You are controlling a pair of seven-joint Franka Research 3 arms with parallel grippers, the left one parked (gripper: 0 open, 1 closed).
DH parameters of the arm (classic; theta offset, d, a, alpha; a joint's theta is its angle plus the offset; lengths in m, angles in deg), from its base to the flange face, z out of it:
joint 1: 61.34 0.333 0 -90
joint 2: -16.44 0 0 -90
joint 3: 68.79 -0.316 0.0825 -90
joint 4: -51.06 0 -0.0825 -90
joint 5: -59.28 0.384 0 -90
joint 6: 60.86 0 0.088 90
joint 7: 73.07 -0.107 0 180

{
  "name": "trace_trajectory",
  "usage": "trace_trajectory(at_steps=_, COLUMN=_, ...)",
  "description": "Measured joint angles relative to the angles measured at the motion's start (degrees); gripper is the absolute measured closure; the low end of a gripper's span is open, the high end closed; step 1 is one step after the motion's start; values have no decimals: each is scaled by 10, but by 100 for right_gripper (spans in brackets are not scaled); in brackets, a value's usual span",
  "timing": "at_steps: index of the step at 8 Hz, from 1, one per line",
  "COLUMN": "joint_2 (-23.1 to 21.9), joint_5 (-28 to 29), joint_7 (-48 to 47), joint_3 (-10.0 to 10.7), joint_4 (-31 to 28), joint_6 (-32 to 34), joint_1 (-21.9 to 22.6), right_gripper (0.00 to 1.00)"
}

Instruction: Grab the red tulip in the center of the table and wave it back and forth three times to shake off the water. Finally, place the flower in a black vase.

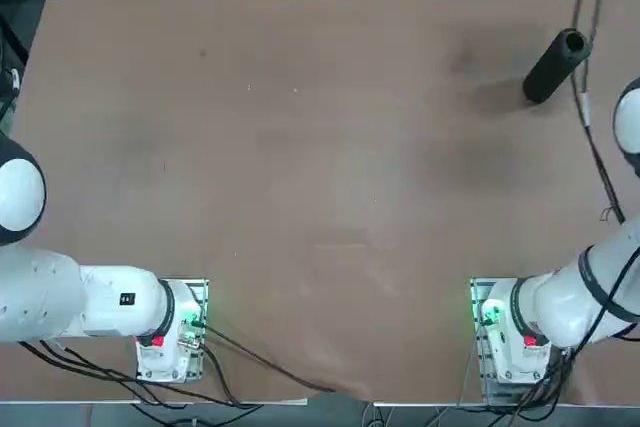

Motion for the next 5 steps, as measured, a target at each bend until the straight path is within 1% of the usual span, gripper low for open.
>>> trace_trajectory(at_steps=1, joint_2=0, joint_5=41, joint_7=79, joint_3=1, joint_4=0, joint_6=-17, joint_1=-57, right_gripper=85)
trace_trajectory(at_steps=2, joint_2=0, joint_5=85, joint_7=142, joint_3=1, joint_4=0, joint_6=-31, joint_1=-99, right_gripper=85)
trace_trajectory(at_steps=3, joint_2=0, joint_5=108, joint_7=172, joint_3=1, joint_4=1, joint_6=-34, joint_1=-117, right_gripper=85)
trace_trajectory(at_steps=4, joint_2=0, joint_5=115, joint_7=175, joint_3=-4, joint_4=2, joint_6=-34, joint_1=-114, right_gripper=85)
trace_trajectory(at_steps=5, joint_2=0, joint_5=117, joint_7=167, joint_3=-13, joint_4=3, joint_6=-33, joint_1=-102, right_gripper=85)
